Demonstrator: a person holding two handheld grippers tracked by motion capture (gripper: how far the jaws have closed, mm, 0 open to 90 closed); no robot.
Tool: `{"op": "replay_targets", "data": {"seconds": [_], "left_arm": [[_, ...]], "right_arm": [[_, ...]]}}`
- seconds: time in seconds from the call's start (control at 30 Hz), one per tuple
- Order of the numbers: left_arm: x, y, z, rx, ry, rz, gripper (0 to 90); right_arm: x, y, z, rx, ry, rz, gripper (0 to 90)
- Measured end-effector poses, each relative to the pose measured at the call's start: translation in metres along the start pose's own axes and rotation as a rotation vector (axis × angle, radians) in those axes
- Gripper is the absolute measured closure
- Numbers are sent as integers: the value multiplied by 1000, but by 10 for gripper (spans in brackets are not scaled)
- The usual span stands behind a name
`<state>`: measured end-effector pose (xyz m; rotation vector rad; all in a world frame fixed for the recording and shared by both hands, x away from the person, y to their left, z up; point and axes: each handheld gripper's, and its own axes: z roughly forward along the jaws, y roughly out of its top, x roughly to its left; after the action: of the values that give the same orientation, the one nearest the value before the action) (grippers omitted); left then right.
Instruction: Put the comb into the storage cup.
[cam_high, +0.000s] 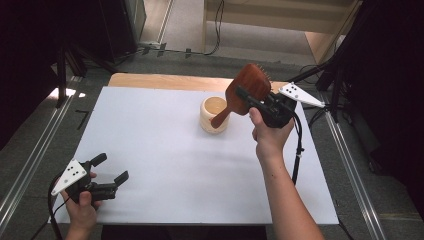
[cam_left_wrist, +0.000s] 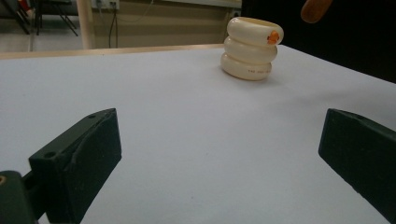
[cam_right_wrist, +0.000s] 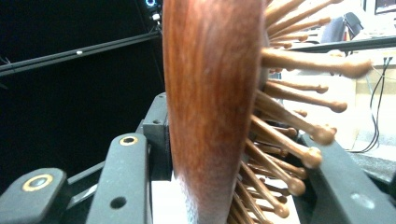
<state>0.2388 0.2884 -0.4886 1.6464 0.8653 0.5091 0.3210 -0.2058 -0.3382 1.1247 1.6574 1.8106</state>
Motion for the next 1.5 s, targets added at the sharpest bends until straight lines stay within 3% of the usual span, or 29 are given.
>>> {"op": "replay_targets", "data": {"seconds": [0.87,1.5], "left_arm": [[-1,0,1,3,-1,4,0],[0,0,0,0,-4,2,0]], "right_arm": [[-14,18,15,-12,-44,-21,532],[-21,18,37,10,-74,-29,532]]}}
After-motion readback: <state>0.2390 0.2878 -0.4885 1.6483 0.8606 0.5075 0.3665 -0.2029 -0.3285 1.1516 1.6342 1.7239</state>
